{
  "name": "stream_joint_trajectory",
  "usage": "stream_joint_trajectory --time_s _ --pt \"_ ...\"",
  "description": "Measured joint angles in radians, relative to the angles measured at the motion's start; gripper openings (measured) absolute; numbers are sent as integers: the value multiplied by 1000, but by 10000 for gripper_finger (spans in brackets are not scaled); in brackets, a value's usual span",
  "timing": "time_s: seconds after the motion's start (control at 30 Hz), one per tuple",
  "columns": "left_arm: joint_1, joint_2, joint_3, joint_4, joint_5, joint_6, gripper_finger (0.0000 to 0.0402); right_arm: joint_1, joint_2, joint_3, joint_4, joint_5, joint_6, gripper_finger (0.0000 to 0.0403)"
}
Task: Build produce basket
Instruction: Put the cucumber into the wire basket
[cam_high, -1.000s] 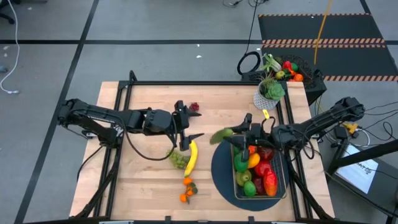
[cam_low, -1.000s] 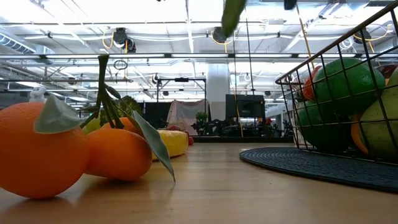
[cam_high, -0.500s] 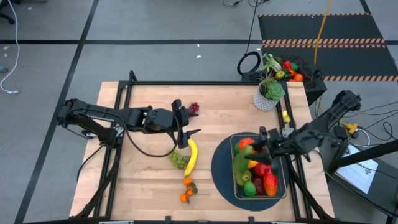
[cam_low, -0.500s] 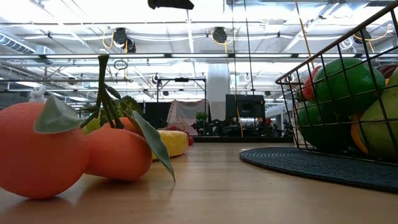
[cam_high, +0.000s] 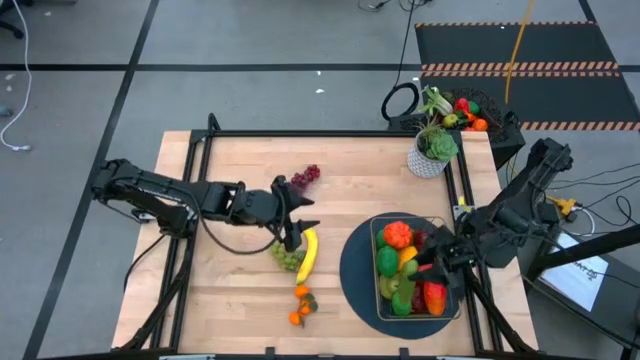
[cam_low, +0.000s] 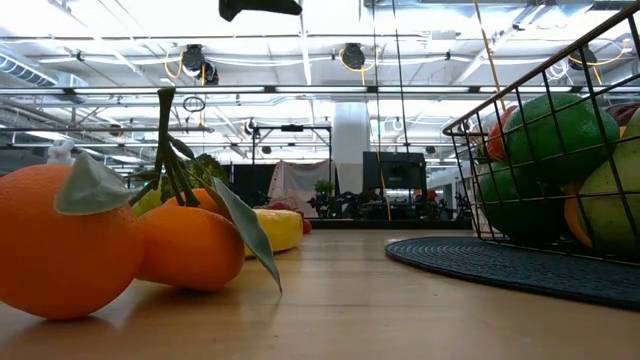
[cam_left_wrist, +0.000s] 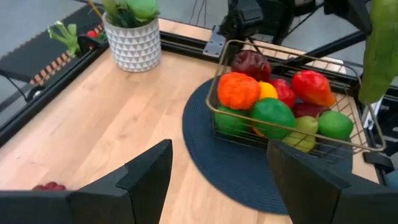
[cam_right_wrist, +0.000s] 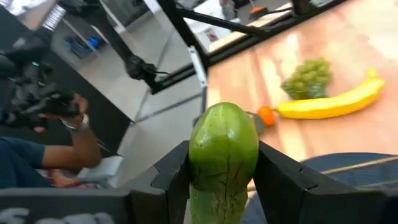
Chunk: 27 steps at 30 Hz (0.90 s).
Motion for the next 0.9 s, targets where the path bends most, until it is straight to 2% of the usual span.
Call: stream_joint_trajectory --time_s 0.17,0.27,0.53,0.9 --pt "-64 36 -2 15 -84 -29 262 30 -1 -114 235 0 -7 148" --pt "-87 58 0 38 -104 -59 262 37 -1 -167 312 1 -23 148" --pt "-124 87 0 88 -115 -130 262 37 -1 -250 332 107 -25 148" --pt "-158 113 0 148 -156 -129 262 15 -2 -297 365 169 -38 148"
